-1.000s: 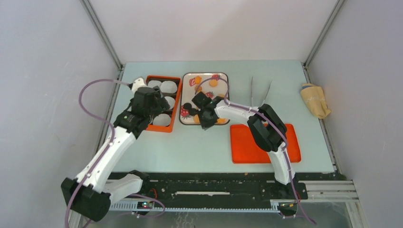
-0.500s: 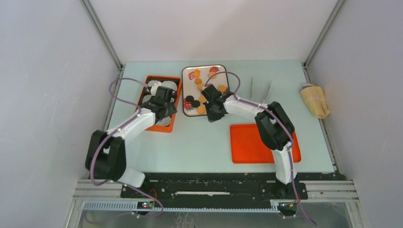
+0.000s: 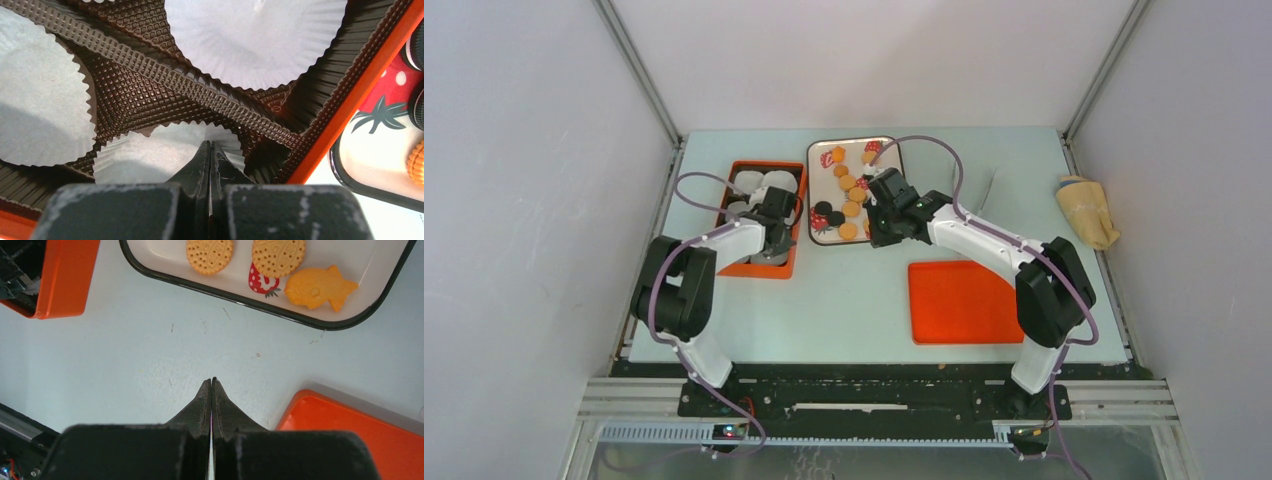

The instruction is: Pack the cookies

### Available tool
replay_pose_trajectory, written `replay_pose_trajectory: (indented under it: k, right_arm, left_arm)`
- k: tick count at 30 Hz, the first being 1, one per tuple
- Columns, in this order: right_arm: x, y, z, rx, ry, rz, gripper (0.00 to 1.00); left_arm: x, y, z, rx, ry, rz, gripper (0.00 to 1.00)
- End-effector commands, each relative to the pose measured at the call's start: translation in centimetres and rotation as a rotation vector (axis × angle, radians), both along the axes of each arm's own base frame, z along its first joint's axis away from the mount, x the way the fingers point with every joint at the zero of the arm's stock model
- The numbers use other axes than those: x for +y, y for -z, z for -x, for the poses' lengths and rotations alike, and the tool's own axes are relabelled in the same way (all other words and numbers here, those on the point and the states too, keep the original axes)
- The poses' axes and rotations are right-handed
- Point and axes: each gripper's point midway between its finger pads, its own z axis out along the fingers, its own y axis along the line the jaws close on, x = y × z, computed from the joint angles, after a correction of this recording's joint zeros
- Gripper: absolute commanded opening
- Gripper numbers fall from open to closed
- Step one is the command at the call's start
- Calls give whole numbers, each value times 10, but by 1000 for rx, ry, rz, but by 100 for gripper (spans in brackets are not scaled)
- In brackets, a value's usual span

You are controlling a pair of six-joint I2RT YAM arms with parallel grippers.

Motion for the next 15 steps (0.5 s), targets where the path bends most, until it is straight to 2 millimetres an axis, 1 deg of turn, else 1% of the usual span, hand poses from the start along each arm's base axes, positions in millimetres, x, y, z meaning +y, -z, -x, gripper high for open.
replay_pose_trajectory:
  k: [1,5,10,12,15]
  right_arm:
    - [1,-6,-2,-24,-5,-8,0]
    - [4,-1,-3,-12,-10,-3,0]
    - [1,0,-5,-13,-3,10,0]
    - [-3,-1,-7,-15,7,16,0]
    - [-10,-4,-8,-18,21,22,0]
  left_arm:
    - [-19,-10,-4,-29,20,64,0]
    - [-33,-13,18,-25,57,108,0]
    - [-59,-17,43,-17,122,164,0]
    - [-74,-12,54,2,161,186,0]
    - [-94,-3,63,32,208,223,0]
